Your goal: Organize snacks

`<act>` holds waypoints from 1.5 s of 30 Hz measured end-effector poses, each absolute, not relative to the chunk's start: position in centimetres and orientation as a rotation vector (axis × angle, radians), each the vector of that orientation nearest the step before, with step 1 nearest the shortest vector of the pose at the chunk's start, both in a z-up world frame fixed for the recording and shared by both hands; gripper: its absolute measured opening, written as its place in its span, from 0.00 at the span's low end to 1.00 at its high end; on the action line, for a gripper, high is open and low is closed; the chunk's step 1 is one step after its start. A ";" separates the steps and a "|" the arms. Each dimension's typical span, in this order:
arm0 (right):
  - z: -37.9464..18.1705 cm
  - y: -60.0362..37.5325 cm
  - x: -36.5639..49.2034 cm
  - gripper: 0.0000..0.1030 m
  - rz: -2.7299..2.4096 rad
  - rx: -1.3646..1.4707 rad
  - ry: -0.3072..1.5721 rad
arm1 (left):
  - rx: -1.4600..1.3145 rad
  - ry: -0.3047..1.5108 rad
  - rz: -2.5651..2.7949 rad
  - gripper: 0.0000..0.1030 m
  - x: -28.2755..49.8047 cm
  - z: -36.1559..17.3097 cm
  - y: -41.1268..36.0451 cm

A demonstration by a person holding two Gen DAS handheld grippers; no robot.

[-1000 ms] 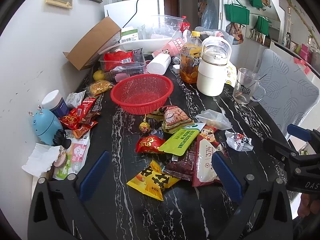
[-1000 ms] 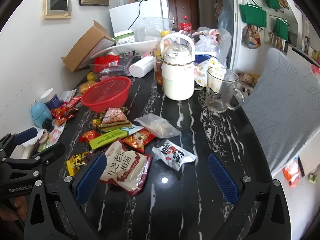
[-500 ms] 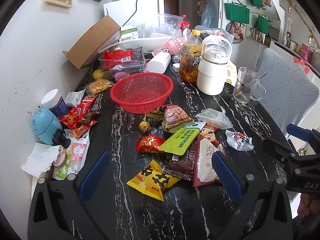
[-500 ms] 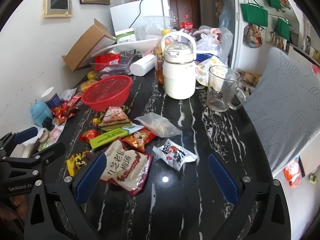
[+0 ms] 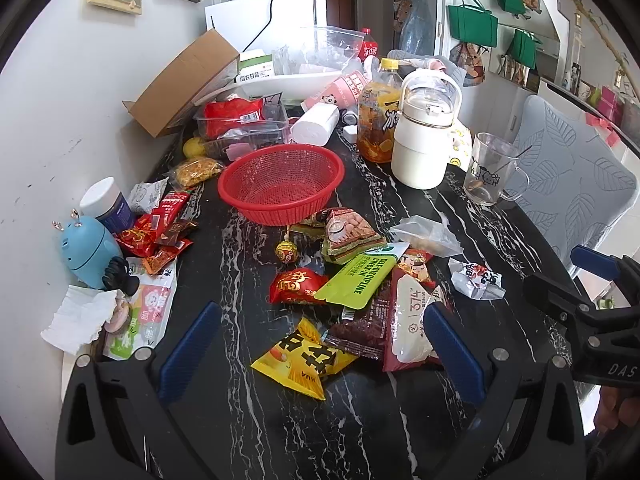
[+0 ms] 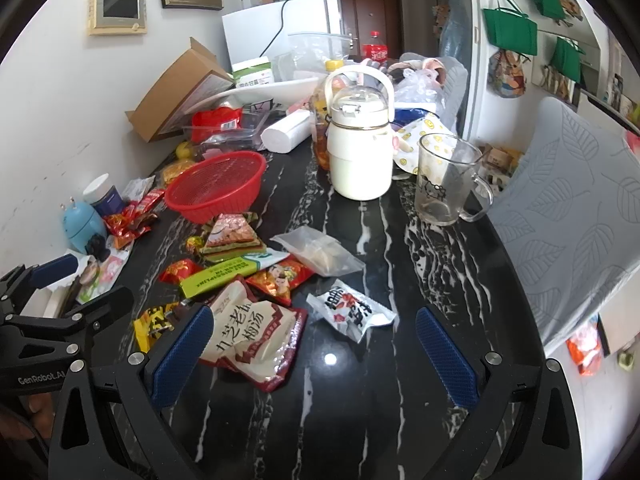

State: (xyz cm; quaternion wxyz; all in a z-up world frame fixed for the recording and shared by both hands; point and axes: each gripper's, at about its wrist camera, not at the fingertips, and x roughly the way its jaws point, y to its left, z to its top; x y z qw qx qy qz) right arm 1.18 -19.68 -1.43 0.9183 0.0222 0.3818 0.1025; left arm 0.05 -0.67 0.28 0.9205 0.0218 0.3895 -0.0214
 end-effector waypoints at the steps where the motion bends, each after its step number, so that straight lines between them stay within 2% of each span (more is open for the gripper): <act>1: -1.4 -19.7 1.2 1.00 0.211 0.046 0.784 | 0.045 0.799 -0.044 1.00 0.0 0.3 -0.7; 28: -1.0 -19.8 0.1 1.00 0.222 0.051 0.756 | 0.029 0.782 -0.038 1.00 -1.1 0.8 -0.3; 45: -3.1 -18.5 -1.5 1.00 0.293 0.083 0.792 | -0.011 0.807 -0.020 1.00 -3.6 -1.1 1.6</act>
